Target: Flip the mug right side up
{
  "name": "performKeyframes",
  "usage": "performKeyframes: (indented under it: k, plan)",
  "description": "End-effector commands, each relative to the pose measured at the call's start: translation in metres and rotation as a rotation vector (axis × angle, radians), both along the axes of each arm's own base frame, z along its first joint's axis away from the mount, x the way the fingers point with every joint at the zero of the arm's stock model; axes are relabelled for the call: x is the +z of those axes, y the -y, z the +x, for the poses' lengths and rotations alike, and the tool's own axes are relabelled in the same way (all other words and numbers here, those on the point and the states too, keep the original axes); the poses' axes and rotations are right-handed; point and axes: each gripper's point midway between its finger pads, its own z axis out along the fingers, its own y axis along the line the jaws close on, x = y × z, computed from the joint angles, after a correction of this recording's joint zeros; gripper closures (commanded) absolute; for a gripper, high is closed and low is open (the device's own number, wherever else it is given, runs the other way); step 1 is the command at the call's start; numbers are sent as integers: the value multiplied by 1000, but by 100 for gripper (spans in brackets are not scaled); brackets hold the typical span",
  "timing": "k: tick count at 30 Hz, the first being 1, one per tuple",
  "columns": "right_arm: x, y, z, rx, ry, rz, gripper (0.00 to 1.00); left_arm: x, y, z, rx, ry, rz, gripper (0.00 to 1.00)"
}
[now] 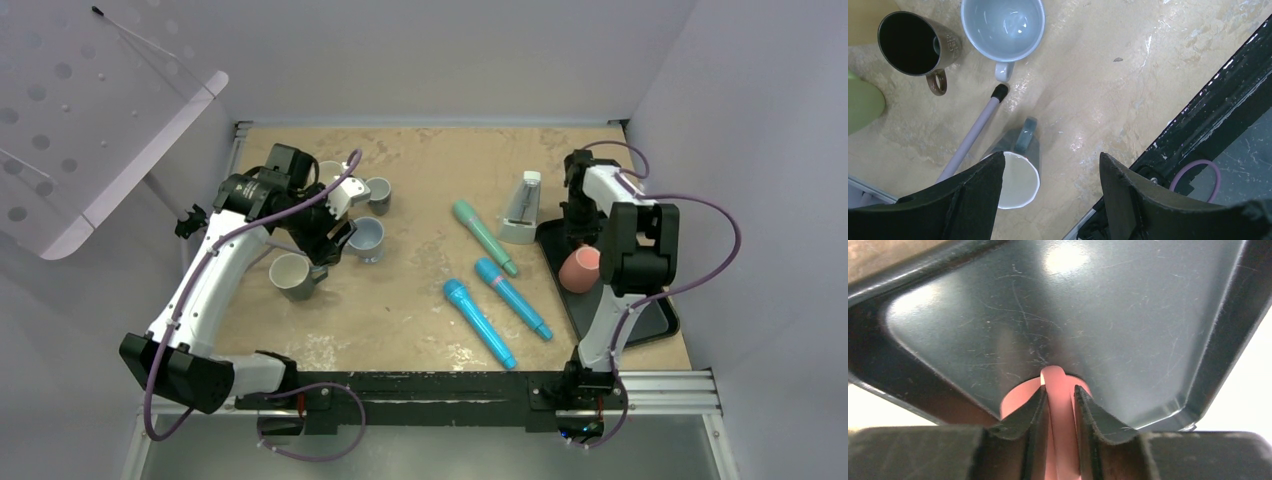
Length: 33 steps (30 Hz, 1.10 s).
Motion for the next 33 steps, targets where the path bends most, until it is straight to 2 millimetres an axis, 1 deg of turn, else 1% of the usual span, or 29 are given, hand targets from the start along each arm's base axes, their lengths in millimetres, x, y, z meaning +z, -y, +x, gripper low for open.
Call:
performKeyframes:
  k: [1, 3, 5, 7, 11, 14, 16, 17, 20, 22, 25, 26, 29, 33]
  plan:
    - [4, 8, -4, -4, -1, -48, 83, 4, 2, -1, -31, 20, -3, 27]
    - [4, 4, -2, -1, 8, -21, 100, 5, 2, -1, -31, 21, -4, 27]
    - [9, 4, 0, -3, 19, -21, 100, 5, 3, -1, -31, 21, -9, 27]
    - [19, 6, 3, -12, 41, -34, 100, 6, 5, -2, -35, 18, -22, 27]
    - [40, 9, 8, -36, 102, -56, 100, 10, 12, -2, -37, 16, -60, 27]
    - [60, 11, 11, -50, 169, -73, 100, 16, 18, -2, -40, 14, -98, 27]
    - [72, 9, 13, -54, 222, -65, 100, 20, 23, -1, -38, 15, -122, 26]
    - [76, 6, 14, -53, 249, -48, 100, 22, 25, -1, -38, 17, -135, 26]
    - [90, 6, 15, -55, 316, -46, 100, 29, 31, -1, -40, 15, -176, 26]
    - [92, 5, 15, -56, 340, -41, 100, 32, 36, -2, -39, 8, -203, 26]
    - [106, 3, 16, -60, 399, -30, 100, 38, 44, -3, -41, -3, -251, 26]
    - [113, 3, 16, -61, 425, -32, 100, 41, 47, -4, -45, -6, -269, 26]
    - [145, 6, 18, -69, 524, -47, 100, 53, 59, -7, -57, -26, -344, 24]
    - [190, 9, 15, -82, 637, -66, 100, 71, 78, -11, -62, -66, -472, 18]
